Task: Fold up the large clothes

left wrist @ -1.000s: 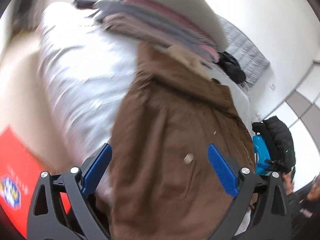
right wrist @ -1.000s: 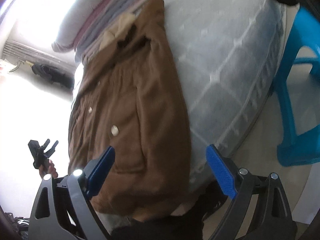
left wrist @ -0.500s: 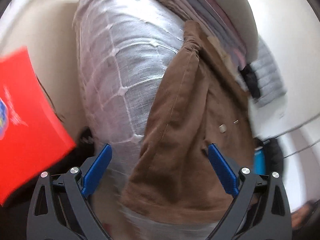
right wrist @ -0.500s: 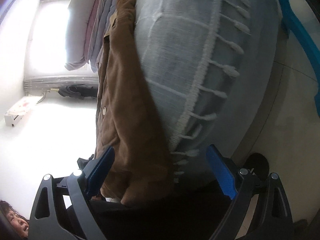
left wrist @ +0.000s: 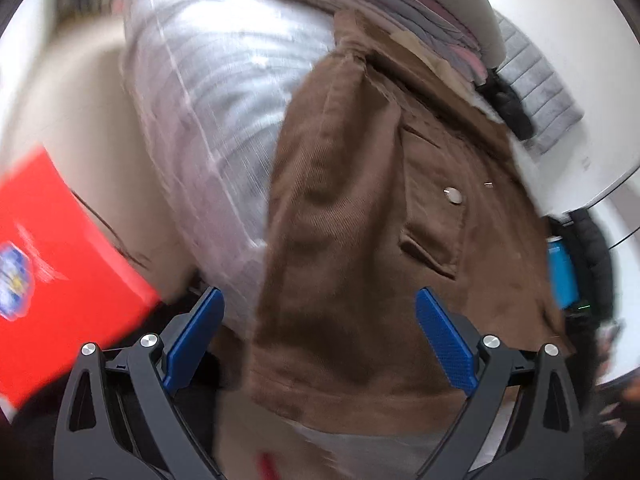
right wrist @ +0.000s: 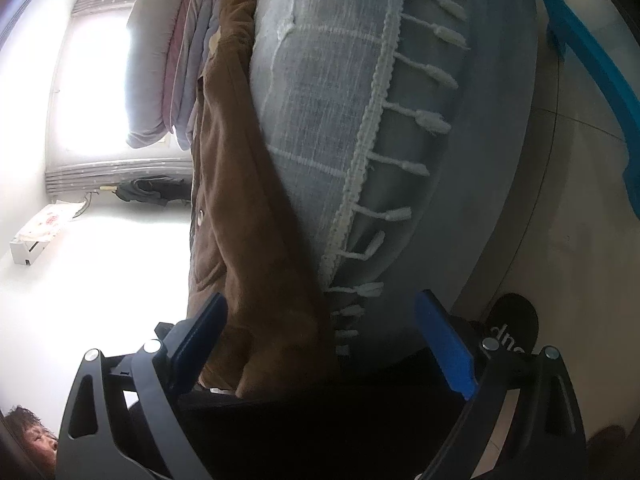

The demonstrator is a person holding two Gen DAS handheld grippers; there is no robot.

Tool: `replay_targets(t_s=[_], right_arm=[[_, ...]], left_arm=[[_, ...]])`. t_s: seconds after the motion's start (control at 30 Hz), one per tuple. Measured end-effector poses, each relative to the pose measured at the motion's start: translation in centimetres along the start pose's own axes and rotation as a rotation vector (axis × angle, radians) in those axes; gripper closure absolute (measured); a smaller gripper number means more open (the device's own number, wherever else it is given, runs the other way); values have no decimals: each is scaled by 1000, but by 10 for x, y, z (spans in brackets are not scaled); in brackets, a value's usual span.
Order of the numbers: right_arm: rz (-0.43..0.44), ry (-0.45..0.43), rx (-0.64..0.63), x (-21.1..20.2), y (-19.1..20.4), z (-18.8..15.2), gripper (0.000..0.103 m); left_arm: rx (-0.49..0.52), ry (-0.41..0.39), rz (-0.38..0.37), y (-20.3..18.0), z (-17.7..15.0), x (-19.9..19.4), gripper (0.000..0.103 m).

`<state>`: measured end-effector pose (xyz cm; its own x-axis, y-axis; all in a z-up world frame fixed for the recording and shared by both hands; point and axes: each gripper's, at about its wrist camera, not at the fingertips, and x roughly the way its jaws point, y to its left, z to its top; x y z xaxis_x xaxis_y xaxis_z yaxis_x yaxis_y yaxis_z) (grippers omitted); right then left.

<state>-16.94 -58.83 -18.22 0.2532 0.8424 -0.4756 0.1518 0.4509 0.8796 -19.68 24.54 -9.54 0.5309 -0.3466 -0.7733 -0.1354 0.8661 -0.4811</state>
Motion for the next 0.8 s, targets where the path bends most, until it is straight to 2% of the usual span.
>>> replay_targets(t_s=[0.03, 0.13, 0.3, 0.43, 0.5, 0.6, 0.67, 0.8], right_arm=[[2, -3, -4, -4, 0, 3, 12], [33, -21, -21, -19, 8, 14, 12], [56, 11, -42, -26, 14, 22, 11], [75, 70, -48, -14, 7, 18, 11], [119, 105, -55, -7, 0, 16, 11], [164, 159, -70, 5, -9, 14, 11], [187, 194, -79, 14, -9, 13, 11], [252, 266, -101, 38, -9, 17, 11]], left_arm=[[-41, 23, -53, 8, 1, 3, 10], [-142, 79, -135, 25, 2, 13, 10], [-236, 115, -221, 40, 2, 24, 10], [-243, 189, -269, 40, -6, 40, 10], [-258, 260, -312, 40, -13, 52, 10], [-269, 312, -360, 37, -23, 56, 10], [-257, 345, -373, 29, -28, 57, 10], [-202, 417, -282, 12, -42, 65, 10]])
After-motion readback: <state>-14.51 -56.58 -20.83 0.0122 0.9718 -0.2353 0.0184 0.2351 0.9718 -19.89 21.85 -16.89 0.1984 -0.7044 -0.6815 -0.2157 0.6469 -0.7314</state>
